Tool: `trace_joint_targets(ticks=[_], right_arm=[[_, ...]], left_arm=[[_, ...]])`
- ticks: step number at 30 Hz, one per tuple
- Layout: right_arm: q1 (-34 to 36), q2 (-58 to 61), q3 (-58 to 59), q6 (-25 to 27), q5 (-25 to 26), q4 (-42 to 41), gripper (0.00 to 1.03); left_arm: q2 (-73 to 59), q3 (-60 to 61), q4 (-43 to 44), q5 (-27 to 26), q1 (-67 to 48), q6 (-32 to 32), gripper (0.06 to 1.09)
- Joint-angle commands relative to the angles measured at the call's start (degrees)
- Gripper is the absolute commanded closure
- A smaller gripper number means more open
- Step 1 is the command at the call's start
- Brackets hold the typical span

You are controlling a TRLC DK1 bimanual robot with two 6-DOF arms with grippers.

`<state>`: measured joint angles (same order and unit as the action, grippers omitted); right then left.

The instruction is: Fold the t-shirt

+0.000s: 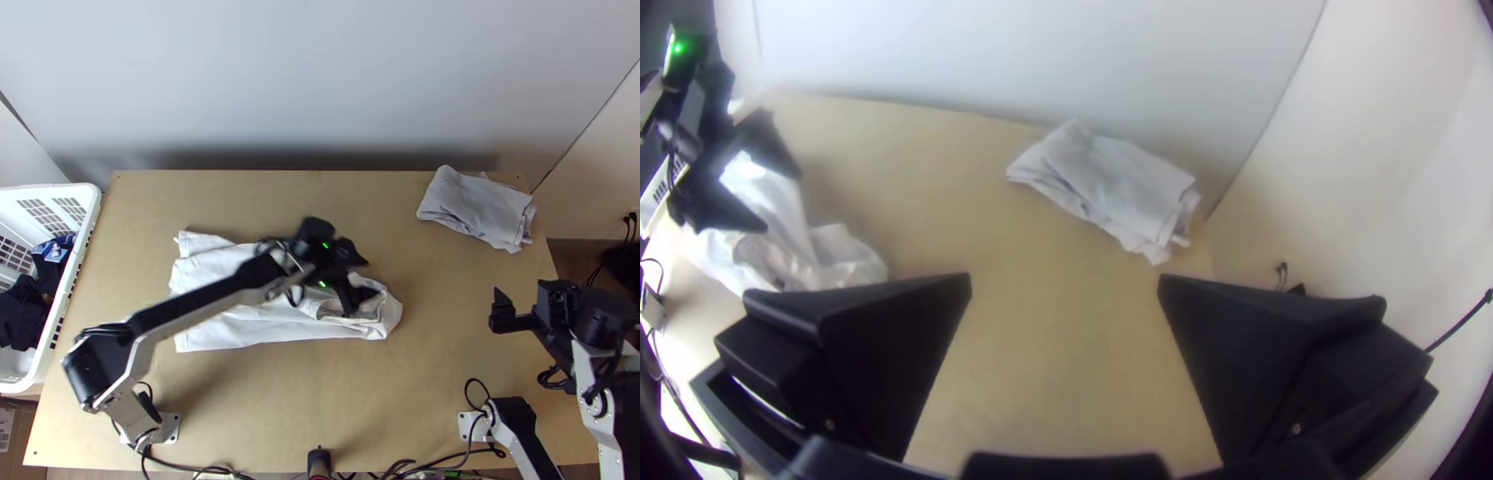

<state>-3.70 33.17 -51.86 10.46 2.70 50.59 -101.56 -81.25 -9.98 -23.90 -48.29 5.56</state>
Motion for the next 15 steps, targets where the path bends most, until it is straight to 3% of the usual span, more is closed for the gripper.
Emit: trace_joint_targets(ticks=[1, 3, 9, 15], right_arm=[[-5.44, 6.65, 2.02, -2.28, -0.41, 0.74, 0.05], [-9.3, 12.27, 1.93, -1.85, -7.88, 5.49, 0.05], [-13.61, 16.49, -2.29, -5.71, -14.04, 6.19, 0.05], [-21.08, 20.8, -3.6, -8.7, -16.76, 5.84, 0.05]], left_arm=[[5.14, -0.4, -9.62, 0.26, 11.99, 0.68, 0.1], [6.81, 0.13, -14.46, 1.14, 15.95, 4.28, 0.1], [17.89, 10.94, -16.92, 10.54, 23.68, 15.09, 0.1], [26.76, 19.47, -16.3, 15.81, 25.88, 18.43, 0.1]])
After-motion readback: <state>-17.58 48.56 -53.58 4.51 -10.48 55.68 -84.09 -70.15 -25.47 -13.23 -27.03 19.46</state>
